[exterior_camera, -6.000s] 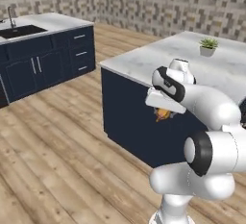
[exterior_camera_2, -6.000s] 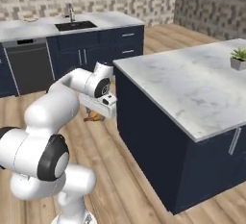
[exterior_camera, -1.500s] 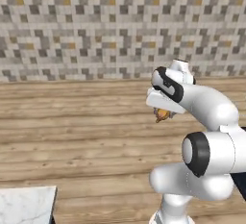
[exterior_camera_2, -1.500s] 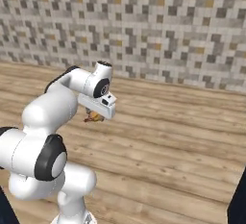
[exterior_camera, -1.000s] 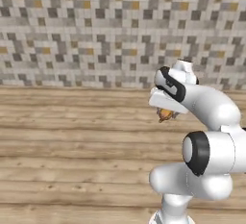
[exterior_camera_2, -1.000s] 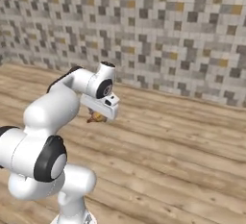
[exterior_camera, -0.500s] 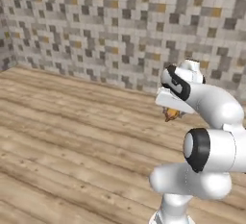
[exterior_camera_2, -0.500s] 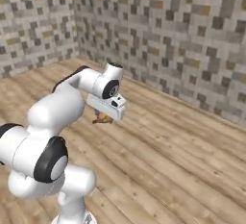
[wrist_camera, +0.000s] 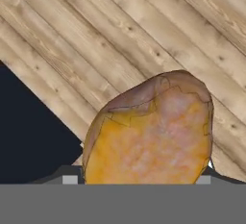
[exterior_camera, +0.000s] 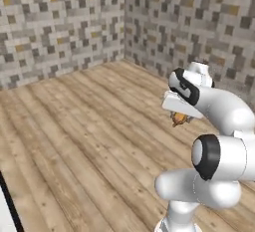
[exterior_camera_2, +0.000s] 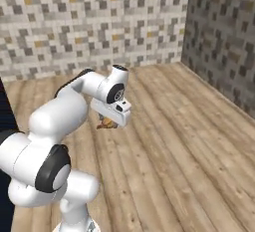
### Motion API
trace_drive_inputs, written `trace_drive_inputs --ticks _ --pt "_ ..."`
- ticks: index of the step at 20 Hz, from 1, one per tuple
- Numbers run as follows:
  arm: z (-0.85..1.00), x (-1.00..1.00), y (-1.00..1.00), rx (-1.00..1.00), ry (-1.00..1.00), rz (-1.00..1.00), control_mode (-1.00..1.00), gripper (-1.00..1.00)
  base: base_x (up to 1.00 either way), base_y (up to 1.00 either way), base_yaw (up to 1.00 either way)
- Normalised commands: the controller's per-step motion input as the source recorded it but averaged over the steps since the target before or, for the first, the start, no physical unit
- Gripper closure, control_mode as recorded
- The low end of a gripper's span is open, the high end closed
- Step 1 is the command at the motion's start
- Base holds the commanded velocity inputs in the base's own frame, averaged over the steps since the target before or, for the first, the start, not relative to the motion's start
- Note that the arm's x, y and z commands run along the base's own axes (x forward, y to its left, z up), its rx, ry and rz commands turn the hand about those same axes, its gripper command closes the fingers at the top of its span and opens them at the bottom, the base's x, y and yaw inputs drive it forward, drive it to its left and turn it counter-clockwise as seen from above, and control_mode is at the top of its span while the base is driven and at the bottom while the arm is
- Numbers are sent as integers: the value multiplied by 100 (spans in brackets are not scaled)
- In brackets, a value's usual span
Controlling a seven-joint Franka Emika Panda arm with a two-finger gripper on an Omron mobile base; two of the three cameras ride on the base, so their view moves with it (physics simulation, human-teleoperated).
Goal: Take the chicken drumsticks from the pan and place one on each plate on the dining counter.
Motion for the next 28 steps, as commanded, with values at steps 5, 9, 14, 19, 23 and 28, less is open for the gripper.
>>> trace_drive_inputs --ticks 5,9,14,19,23,28 --pt "0 0 0 0 0 0 100 100 100 0 47" --pt "0 0 0 0 0 0 100 100 100 0 29" --pt "0 0 0 0 0 0 100 100 100 0 24" --pt "0 0 0 0 0 0 100 100 100 0 30" --pt "0 0 0 0 0 0 100 100 100 0 28" --pt "0 0 0 0 0 0 100 100 100 0 27"
